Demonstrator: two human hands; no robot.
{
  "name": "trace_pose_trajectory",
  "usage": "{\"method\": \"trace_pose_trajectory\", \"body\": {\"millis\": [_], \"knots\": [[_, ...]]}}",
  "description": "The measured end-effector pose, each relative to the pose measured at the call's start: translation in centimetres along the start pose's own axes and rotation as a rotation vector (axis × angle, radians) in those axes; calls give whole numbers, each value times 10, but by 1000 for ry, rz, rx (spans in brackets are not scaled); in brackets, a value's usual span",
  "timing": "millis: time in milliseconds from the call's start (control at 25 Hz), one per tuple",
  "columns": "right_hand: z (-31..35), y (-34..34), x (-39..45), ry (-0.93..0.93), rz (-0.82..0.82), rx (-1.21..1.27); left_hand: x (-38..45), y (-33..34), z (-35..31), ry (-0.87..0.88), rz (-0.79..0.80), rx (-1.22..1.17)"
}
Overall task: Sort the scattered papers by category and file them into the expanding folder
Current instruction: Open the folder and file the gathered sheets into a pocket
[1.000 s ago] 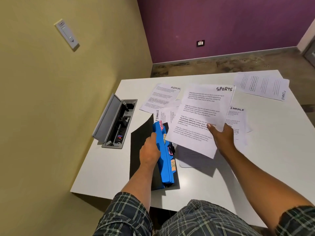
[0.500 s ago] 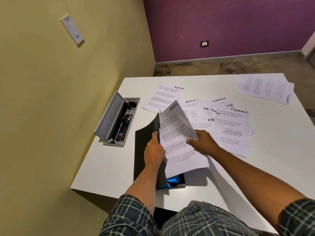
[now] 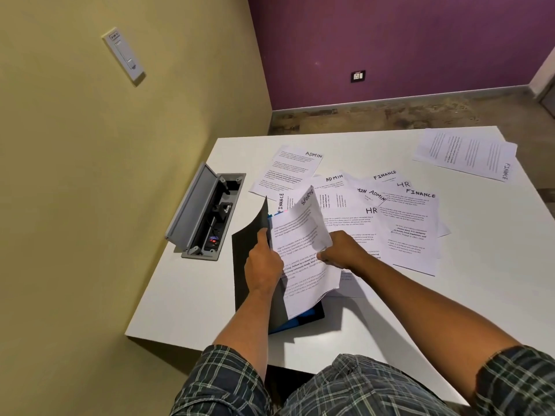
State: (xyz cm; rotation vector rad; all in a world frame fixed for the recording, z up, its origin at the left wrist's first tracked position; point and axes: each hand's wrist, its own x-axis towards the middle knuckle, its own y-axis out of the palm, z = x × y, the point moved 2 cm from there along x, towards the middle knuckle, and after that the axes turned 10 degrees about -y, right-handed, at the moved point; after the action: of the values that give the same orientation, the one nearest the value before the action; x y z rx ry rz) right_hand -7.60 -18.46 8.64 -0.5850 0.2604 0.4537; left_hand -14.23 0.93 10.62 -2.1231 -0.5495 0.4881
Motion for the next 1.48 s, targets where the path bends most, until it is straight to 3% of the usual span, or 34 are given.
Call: {"method": "trace_pose_trajectory", "body": {"millis": [240,360,440,720,1040,1240,1480], "knots": [[33,26,4,-193,85,-33,-10,4,0,32,13,20],[36,39,3,-239,-35,10,-12,5,-1,31,12,4],[32,45,3,-216,-95,-43,-13,4,-2,29,15,-15],[29,57,4,-289,-67,-391,-9,-1,-3,85,-24,9],[40,74,12,-305,152,-488,-21,4,-1,116,22,40],[30,56,9,-261,92,-684,-23,-6,-4,103,50,57],[10,43,-2,-403,215,-756,-8,-24,-5,167,49,334]]}}
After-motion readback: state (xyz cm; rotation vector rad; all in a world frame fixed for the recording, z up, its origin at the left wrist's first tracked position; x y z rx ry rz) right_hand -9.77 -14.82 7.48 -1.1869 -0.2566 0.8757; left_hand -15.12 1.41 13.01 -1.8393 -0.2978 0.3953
